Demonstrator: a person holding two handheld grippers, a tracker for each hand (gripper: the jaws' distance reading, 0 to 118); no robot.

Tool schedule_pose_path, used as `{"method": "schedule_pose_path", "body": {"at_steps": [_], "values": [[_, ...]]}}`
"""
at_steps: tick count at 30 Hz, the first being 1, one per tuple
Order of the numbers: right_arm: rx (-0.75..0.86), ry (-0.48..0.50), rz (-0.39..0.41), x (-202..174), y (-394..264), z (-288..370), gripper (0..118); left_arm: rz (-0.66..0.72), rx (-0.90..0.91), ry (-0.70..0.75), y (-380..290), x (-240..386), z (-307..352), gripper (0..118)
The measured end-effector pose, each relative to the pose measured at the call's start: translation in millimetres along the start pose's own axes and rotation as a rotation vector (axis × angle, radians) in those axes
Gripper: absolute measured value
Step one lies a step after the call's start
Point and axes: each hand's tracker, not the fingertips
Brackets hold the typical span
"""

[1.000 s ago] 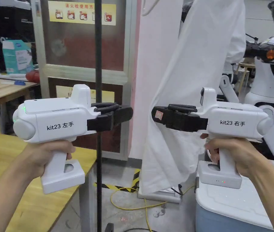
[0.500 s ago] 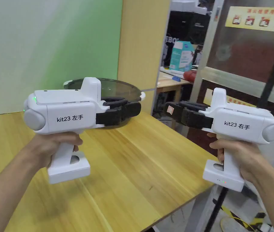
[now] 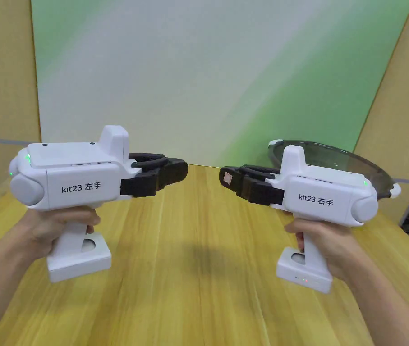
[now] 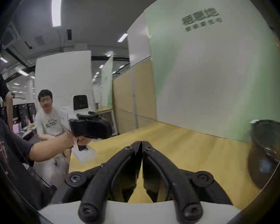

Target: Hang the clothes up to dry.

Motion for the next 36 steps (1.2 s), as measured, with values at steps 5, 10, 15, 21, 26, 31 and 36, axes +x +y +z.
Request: {"method": "schedule_pose_path", "body": {"at_steps": [5,10,15,21,26,31,36], "values": [[-0.013,0.073,0.014,-3,2,-42,6,0.034,0.038,0.044,2,-13,34,0],[-0.026,0.106,0.029,0,3,-55,6,0.018,0.02,0.06,6,-2,36,0],[-0.034,0.102,0.029,2,1,-57,6,0.028,0.024,0.032,0,2,27,0],[-0.034,0.094,0.03,0,1,-52,6,0.02,-0.001,0.012,-1,3,16,0],[-0.041,0.06,-0.005,-9,-2,-44,6,0.039,0.018,0.074,1,6,6,0],[0.027,-0.715,0.164,-42,-5,-18,6,-0.055,-0.062,0.968,-3,10,-19,0],[0.044,-0.815,-0.028,-25,-34,-2,6,0.035,-0.02,1.047,-39,-11,-18,0]]}}
